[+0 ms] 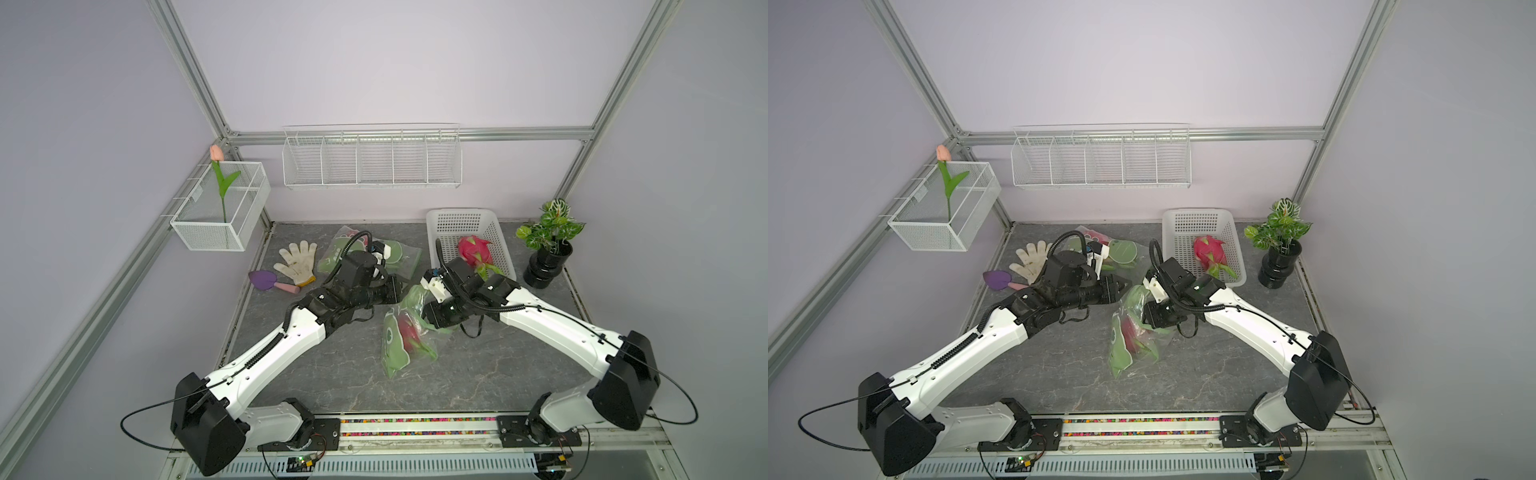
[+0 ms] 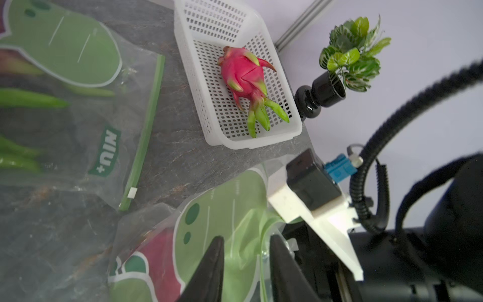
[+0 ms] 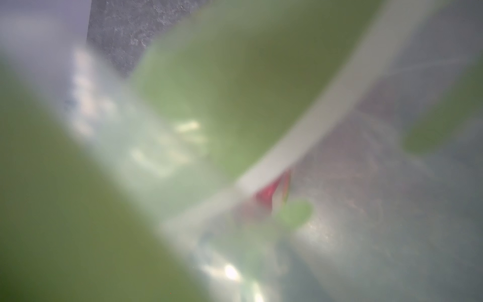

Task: Open the zip-top bag and take out the dragon fruit
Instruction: Pick up the dragon fruit from the zipper food storage bag.

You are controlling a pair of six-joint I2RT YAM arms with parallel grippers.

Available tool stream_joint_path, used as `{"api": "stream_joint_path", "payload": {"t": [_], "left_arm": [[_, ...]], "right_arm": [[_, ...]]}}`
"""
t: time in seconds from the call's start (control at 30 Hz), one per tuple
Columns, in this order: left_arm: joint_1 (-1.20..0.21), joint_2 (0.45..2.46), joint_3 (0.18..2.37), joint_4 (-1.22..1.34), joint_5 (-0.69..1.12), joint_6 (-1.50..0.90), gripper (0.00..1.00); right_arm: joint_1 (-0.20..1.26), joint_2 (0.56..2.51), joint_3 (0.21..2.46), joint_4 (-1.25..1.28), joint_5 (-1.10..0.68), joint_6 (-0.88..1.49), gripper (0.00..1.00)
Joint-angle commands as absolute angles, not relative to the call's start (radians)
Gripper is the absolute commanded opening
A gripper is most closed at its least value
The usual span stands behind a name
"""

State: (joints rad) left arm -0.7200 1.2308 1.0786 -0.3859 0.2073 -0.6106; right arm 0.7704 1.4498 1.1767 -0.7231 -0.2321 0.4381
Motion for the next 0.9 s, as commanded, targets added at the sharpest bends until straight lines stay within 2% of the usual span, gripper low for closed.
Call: {"api": "stream_joint_path", "payload": {"t": [0.0,0.1,0.27,0.57,0.77,0.87], "left_arm": [[-0.715,1.141,1.075,-0.459,0.114,-0.595,0.45],[-0.693,1.068,1.035,-0.491,0.061,-0.587,0.52],[-0.608,1.032,0.926,-0.502,0.124,-0.613,0.53],[-0.606,1.156,0.745,-0.435,0.274,-0.7,0.51],[-0.614,1.178,0.66,-0.417,0.314,-0.75,0.59],[-0.632,1.18,0.622,-0.388,0.338,-0.784,0.6]], "right_arm": [[0.778,1.371,1.092,-0.668,-0.244,0.493,0.43],[0.778,1.304,1.001,-0.601,-0.256,0.522,0.43],[0.778,1.219,0.838,-0.473,-0.272,0.59,0.44],[0.782,1.16,0.64,-0.264,-0.321,0.698,0.44],[0.802,1.167,0.577,-0.158,-0.336,0.749,0.48],[0.825,1.18,0.566,-0.131,-0.336,0.758,0.5]]}}
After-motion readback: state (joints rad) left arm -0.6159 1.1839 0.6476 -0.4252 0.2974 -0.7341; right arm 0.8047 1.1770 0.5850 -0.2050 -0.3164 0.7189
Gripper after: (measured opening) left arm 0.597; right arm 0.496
